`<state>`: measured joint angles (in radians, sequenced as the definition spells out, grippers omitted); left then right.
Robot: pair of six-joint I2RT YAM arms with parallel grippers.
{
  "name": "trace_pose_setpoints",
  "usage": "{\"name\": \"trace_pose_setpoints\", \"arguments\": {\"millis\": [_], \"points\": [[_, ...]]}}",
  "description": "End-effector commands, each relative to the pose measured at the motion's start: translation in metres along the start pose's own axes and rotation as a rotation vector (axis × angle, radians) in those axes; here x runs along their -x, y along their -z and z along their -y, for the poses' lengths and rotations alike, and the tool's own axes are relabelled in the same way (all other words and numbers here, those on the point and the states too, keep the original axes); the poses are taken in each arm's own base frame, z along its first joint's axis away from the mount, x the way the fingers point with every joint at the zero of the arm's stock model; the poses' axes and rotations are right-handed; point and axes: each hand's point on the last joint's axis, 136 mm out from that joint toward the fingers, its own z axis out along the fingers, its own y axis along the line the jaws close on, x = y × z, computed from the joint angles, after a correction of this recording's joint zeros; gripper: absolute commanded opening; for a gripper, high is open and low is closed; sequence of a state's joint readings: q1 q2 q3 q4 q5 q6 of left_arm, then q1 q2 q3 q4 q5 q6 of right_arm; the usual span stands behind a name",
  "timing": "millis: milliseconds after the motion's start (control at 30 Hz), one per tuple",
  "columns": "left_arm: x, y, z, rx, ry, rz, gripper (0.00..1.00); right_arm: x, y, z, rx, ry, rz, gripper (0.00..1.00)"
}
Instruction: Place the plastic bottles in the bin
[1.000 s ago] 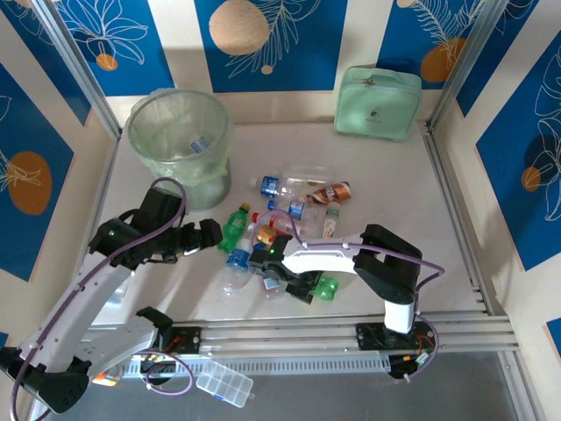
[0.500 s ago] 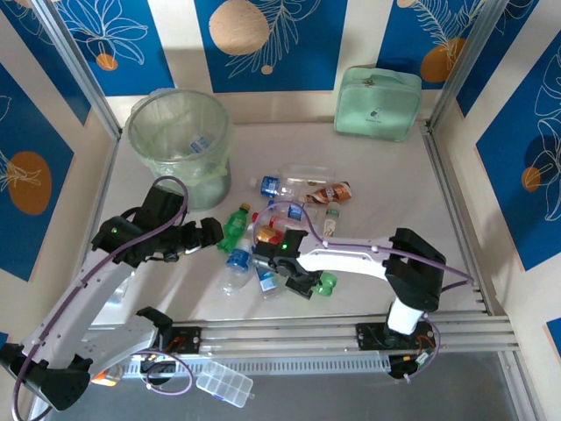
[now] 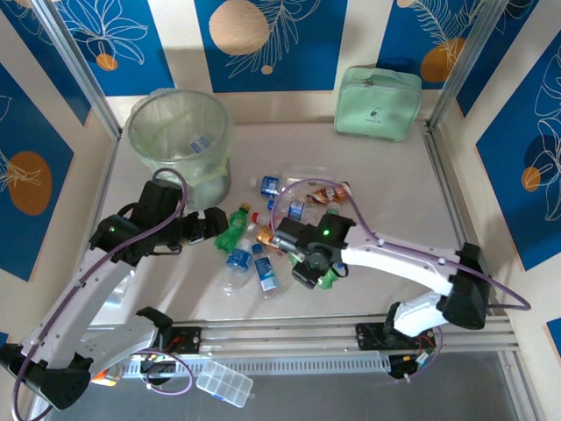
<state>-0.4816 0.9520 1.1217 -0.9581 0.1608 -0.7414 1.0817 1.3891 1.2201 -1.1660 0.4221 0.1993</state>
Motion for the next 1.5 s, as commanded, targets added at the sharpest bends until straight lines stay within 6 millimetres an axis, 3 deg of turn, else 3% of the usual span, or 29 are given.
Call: {"name": "trace_pose_setpoints", "arguments": {"millis": [0, 400, 733, 967, 1133, 1367, 1467], "points": [[0.015, 0.011, 0.026, -0.118, -0.073, 0.058, 0.95, 0.018, 0.033, -0.005, 0.13, -0.087, 0.117, 0.62], [0.012, 0.021, 0.094, -0.389, -0.277, 0.053, 0.99, 0.085, 0.137, 0.02, 0.501, -0.364, 0.521, 0.62], [-0.003, 0.022, 0.16, -0.644, -0.378, 0.011, 0.99, 0.114, 0.192, 0.044, 0.754, -0.488, 0.755, 0.62], [-0.006, 0.034, 0.199, -0.865, -0.413, 0.028, 1.0, 0.12, 0.207, 0.046, 0.81, -0.49, 0.81, 0.63], [-0.004, 0.031, 0.2, -0.856, -0.463, 0.055, 0.99, 0.122, 0.214, 0.044, 0.854, -0.468, 0.83, 0.63], [0.039, 0.064, 0.194, -0.778, -0.475, 0.267, 1.0, 0.109, 0.204, 0.03, 0.812, -0.364, 0.79, 0.63], [0.051, 0.064, 0.205, -0.798, -0.442, 0.248, 1.0, 0.104, 0.195, 0.017, 0.79, -0.303, 0.75, 0.63]]}}
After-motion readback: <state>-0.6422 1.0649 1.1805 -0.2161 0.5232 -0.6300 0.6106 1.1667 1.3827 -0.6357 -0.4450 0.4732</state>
